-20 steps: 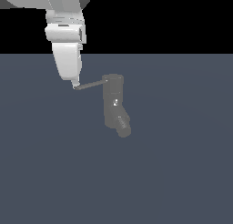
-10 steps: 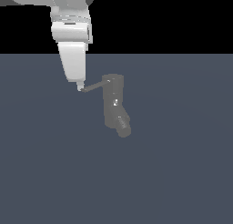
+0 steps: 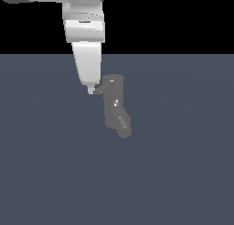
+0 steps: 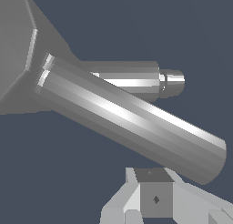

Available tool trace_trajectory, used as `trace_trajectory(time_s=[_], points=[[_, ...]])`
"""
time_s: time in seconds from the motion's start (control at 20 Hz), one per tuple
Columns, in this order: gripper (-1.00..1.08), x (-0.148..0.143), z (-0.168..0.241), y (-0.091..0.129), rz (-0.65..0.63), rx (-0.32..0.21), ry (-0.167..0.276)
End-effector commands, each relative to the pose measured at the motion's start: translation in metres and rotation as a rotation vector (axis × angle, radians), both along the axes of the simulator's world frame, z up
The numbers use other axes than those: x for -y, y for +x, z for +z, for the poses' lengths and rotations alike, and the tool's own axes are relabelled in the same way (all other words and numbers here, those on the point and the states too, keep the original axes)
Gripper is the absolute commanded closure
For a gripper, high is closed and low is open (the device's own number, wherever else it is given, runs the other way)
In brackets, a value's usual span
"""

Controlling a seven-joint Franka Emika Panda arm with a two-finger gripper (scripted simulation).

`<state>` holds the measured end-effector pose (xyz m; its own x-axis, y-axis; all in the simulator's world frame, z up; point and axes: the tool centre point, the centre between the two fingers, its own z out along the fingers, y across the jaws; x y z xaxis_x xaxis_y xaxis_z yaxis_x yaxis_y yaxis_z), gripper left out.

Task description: Turn on the faucet by rotating a designated handle.

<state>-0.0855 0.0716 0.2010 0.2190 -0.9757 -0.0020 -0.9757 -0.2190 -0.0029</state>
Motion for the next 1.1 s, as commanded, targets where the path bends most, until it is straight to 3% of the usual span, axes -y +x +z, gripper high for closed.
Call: trace_trajectory(time_s=[0.0,0.4,0.5,1.05], points=[[1.08,0.013,0.0,-0.006,-0.01,-0.002,-0.002],[1.08,0.039,0.001,-0.022,-0.009,-0.002,-0.002],[1.08,0.031,0.0,-0.02,0.0,-0.001,-0.001],[1.08,0.095,0.0,-0.006,-0.005,-0.002,-0.002]])
